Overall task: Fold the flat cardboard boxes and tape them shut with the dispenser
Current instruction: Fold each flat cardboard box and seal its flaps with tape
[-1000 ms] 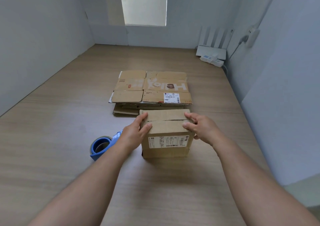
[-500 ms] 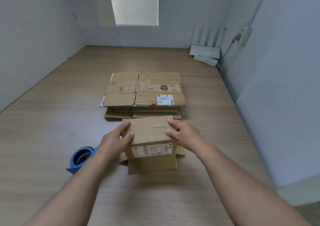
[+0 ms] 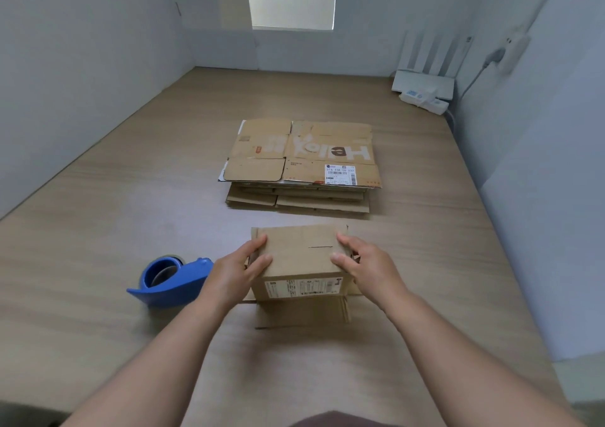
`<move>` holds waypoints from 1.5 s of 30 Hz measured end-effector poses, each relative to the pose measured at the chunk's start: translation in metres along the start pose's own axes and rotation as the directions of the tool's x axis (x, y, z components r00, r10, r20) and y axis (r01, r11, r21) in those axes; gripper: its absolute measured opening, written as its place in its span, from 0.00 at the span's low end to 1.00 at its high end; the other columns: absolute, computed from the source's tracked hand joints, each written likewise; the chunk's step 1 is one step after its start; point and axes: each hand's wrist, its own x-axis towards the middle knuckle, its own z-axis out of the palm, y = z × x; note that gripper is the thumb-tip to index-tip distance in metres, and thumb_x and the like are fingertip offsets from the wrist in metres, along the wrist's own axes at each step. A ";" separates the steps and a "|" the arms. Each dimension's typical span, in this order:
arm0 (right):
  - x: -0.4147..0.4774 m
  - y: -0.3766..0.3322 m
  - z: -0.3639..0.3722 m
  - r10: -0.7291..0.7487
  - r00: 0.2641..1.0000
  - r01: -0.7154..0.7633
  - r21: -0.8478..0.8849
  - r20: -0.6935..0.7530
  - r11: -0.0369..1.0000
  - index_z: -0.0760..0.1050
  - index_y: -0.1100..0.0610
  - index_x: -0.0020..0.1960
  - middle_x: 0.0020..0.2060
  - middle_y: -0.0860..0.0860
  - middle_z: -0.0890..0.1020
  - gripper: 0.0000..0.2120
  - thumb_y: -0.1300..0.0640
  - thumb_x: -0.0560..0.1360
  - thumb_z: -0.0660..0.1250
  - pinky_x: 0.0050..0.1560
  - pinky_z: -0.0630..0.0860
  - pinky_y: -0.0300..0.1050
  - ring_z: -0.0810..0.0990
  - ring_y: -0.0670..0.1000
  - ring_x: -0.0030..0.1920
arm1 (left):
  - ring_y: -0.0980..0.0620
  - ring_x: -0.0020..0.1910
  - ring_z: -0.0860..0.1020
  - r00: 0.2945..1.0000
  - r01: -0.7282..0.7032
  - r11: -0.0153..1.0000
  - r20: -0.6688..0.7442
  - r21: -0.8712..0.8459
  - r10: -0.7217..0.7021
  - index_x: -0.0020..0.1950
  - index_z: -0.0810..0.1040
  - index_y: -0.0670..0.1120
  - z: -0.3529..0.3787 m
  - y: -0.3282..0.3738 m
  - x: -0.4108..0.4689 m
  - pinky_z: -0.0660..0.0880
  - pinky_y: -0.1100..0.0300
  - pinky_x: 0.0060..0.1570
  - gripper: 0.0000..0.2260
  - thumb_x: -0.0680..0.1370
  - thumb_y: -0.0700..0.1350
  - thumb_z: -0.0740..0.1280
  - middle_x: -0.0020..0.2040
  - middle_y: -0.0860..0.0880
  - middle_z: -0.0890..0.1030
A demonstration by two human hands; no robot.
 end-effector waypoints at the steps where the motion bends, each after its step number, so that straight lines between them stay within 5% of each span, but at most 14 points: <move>1: 0.000 -0.001 0.000 0.002 1.000 -0.002 -0.001 -0.001 1.000 0.71 0.47 0.70 0.64 0.51 0.76 0.23 0.48 0.76 0.68 0.64 0.71 0.47 0.75 0.52 0.61 | 0.48 0.66 0.71 1.000 -0.016 0.999 -0.005 0.043 0.016 0.74 0.64 0.61 0.000 0.003 -0.001 0.73 0.50 0.63 0.22 0.80 0.56 0.61 0.72 0.48 0.69; 5: -0.008 0.002 0.002 0.021 0.999 -0.020 0.034 -0.027 0.999 0.70 0.47 0.70 0.65 0.50 0.76 0.23 0.48 0.76 0.68 0.63 0.73 0.50 0.76 0.52 0.60 | 0.49 0.77 0.51 0.975 -0.159 0.920 -0.088 0.358 0.202 0.77 0.58 0.53 0.008 0.021 -0.013 0.54 0.52 0.74 0.25 0.81 0.56 0.58 0.79 0.50 0.51; 7: -0.010 0.001 0.003 0.038 0.999 -0.036 0.057 -0.035 0.998 0.70 0.46 0.70 0.65 0.50 0.76 0.23 0.48 0.76 0.67 0.59 0.75 0.54 0.76 0.52 0.59 | 0.50 0.78 0.44 0.953 -0.260 0.834 -0.008 0.486 0.302 0.78 0.55 0.52 0.017 0.028 -0.018 0.43 0.57 0.74 0.26 0.82 0.57 0.55 0.79 0.52 0.50; 10: -0.009 -0.003 0.004 0.036 0.998 -0.037 -0.003 -0.052 0.999 0.69 0.47 0.71 0.66 0.50 0.75 0.23 0.48 0.76 0.66 0.63 0.72 0.50 0.75 0.52 0.61 | 0.49 0.77 0.38 0.959 -0.263 0.761 0.074 0.593 0.274 0.78 0.54 0.53 0.021 0.027 -0.016 0.37 0.57 0.74 0.25 0.82 0.58 0.51 0.79 0.54 0.50; 17: -0.010 -0.021 0.014 0.078 0.992 -0.094 -0.163 -0.102 0.982 0.67 0.47 0.70 0.63 0.50 0.76 0.28 0.39 0.74 0.66 0.57 0.72 0.48 0.75 0.53 0.61 | 0.49 0.77 0.38 0.957 -0.289 0.806 0.138 0.516 0.255 0.78 0.52 0.56 0.011 0.021 -0.009 0.41 0.54 0.74 0.25 0.82 0.58 0.51 0.79 0.54 0.47; 20: -0.011 -0.022 0.014 0.090 0.990 -0.107 -0.160 -0.108 0.981 0.66 0.48 0.71 0.64 0.50 0.75 0.28 0.40 0.74 0.66 0.57 0.72 0.48 0.74 0.53 0.62 | 0.53 0.78 0.45 0.954 -0.298 0.891 0.076 0.342 0.290 0.79 0.49 0.55 -0.006 0.012 -0.011 0.49 0.56 0.74 0.28 0.81 0.57 0.55 0.79 0.54 0.43; 25: -0.013 -0.024 0.015 0.103 0.988 -0.118 -0.133 -0.115 0.984 0.67 0.48 0.71 0.65 0.51 0.75 0.28 0.42 0.74 0.67 0.59 0.71 0.49 0.74 0.54 0.62 | 0.49 0.77 0.55 0.986 -0.037 0.897 -0.127 0.440 0.103 0.78 0.52 0.46 -0.056 -0.039 -0.006 0.56 0.54 0.73 0.40 0.75 0.63 0.65 0.79 0.47 0.54; 28: -0.014 -0.025 0.015 0.121 0.985 -0.134 -0.102 -0.125 0.986 0.67 0.48 0.71 0.65 0.51 0.75 0.28 0.43 0.74 0.68 0.60 0.71 0.49 0.74 0.54 0.62 | 0.47 0.63 0.71 0.986 0.146 0.862 -0.139 0.486 -0.089 0.68 0.67 0.43 -0.073 -0.076 -0.001 0.71 0.54 0.56 0.37 0.68 0.65 0.71 0.65 0.45 0.72; 31: -0.015 -0.028 0.015 0.138 0.981 -0.148 -0.064 -0.138 0.987 0.68 0.49 0.71 0.66 0.51 0.75 0.28 0.45 0.74 0.70 0.63 0.69 0.48 0.74 0.53 0.63 | 0.50 0.50 0.75 0.983 0.174 0.737 -0.075 0.654 -0.165 0.59 0.71 0.46 -0.073 -0.094 0.006 0.72 0.59 0.42 0.29 0.68 0.64 0.70 0.52 0.50 0.77; 38: -0.017 -0.033 0.017 0.148 0.976 -0.155 -0.033 -0.157 0.987 0.69 0.50 0.71 0.67 0.50 0.74 0.27 0.48 0.74 0.70 0.63 0.67 0.45 0.73 0.53 0.64 | 0.52 0.42 0.76 0.984 0.126 0.695 -0.002 0.708 -0.176 0.46 0.73 0.50 -0.089 -0.095 0.032 0.69 0.60 0.37 0.17 0.70 0.62 0.70 0.39 0.53 0.76; 41: -0.017 -0.031 0.017 0.153 0.976 -0.159 -0.021 -0.152 0.987 0.69 0.49 0.70 0.67 0.50 0.74 0.27 0.48 0.73 0.71 0.63 0.68 0.45 0.73 0.53 0.65 | 0.51 0.43 0.77 0.994 0.096 0.816 -0.017 0.570 -0.105 0.50 0.74 0.52 -0.103 -0.086 0.029 0.70 0.59 0.38 0.16 0.71 0.61 0.70 0.42 0.53 0.77; 45: -0.017 -0.028 0.017 0.146 0.978 -0.151 -0.028 -0.151 0.988 0.69 0.48 0.70 0.67 0.49 0.74 0.27 0.46 0.73 0.70 0.63 0.69 0.47 0.74 0.52 0.64 | 0.52 0.45 0.77 0.999 -0.039 0.991 -0.023 0.132 0.042 0.51 0.77 0.54 -0.117 -0.027 0.014 0.74 0.56 0.42 0.13 0.71 0.55 0.74 0.44 0.53 0.79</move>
